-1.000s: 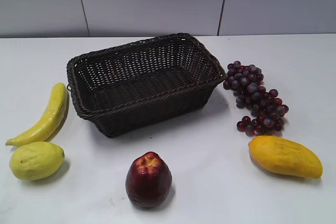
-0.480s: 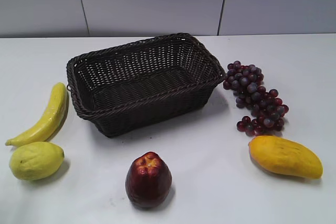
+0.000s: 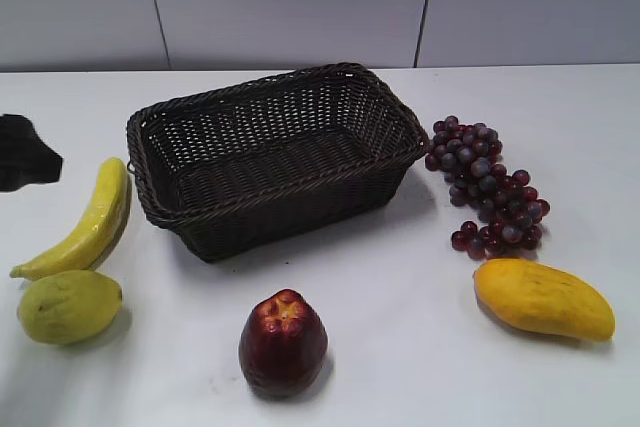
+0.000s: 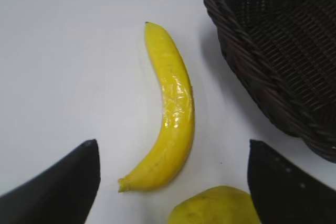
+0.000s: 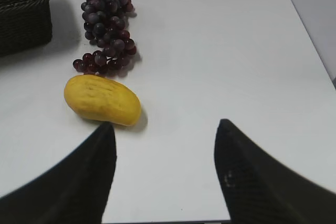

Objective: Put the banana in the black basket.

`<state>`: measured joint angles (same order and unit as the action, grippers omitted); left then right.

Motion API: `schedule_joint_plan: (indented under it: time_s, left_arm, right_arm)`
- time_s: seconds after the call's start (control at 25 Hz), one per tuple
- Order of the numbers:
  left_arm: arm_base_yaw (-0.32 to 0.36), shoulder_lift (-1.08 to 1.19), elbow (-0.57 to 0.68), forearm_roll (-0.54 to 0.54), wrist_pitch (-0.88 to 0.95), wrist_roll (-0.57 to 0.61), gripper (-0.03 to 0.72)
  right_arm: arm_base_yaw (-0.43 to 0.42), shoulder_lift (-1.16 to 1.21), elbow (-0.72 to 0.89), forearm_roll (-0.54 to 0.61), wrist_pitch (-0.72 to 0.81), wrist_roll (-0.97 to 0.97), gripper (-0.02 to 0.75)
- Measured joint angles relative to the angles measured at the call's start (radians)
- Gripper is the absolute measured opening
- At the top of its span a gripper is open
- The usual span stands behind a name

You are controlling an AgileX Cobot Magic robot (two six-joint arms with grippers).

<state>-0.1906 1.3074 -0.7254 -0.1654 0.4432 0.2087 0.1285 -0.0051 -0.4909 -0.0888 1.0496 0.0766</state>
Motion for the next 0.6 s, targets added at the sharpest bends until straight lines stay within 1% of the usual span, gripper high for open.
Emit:
schedule_joint_plan:
  time_s: [0.12,0.28,0.6]
  left_arm:
    - [-0.018,0.123,-0.045,0.003,0.000,0.002,0.660]
    - [-0.019,0.258,-0.088,0.007,-0.002,0.002,0.659]
    - [-0.019,0.445,-0.130,0.039,-0.073,0.002,0.648]
  right_arm:
    - [0.000,0.000,0.000,0.000,0.000,0.000,0.482]
    - [0.000,0.000,0.000,0.000,0.000,0.000,0.482]
    - [0.000,0.000,0.000,0.000,0.000,0.000,0.482]
